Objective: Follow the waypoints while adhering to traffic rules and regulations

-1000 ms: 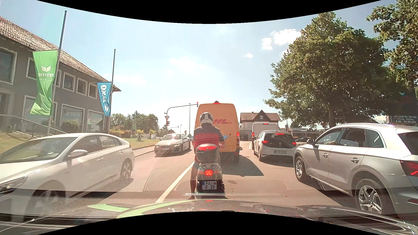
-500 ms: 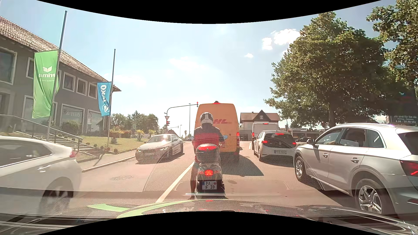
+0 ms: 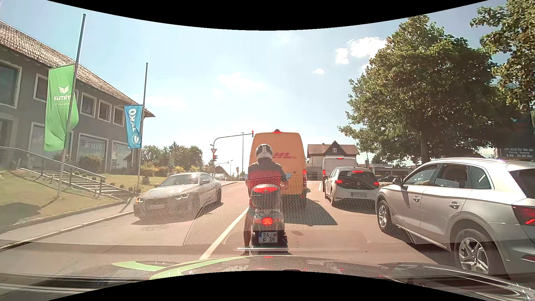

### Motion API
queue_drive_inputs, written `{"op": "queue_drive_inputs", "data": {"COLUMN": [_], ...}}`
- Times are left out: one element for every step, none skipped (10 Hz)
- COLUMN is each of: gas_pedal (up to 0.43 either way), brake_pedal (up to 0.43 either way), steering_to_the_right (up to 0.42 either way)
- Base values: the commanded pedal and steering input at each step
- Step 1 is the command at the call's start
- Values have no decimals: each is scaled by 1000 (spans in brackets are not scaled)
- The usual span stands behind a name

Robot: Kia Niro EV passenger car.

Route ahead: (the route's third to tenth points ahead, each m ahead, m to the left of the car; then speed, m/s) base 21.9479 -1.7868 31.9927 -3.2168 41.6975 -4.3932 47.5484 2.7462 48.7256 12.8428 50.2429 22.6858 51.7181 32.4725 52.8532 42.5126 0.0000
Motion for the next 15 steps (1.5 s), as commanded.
{"op": "queue_drive_inputs", "data": {"gas_pedal": [0,0,0,0,0,0,0,0,0,0,0,0,0,0,0], "brake_pedal": [250,250,250,250,250,250,250,250,250,250,250,250,250,250,250], "steering_to_the_right": [20,20,20,20,20,21,21,21,20,20,20,20,20,21,21]}}
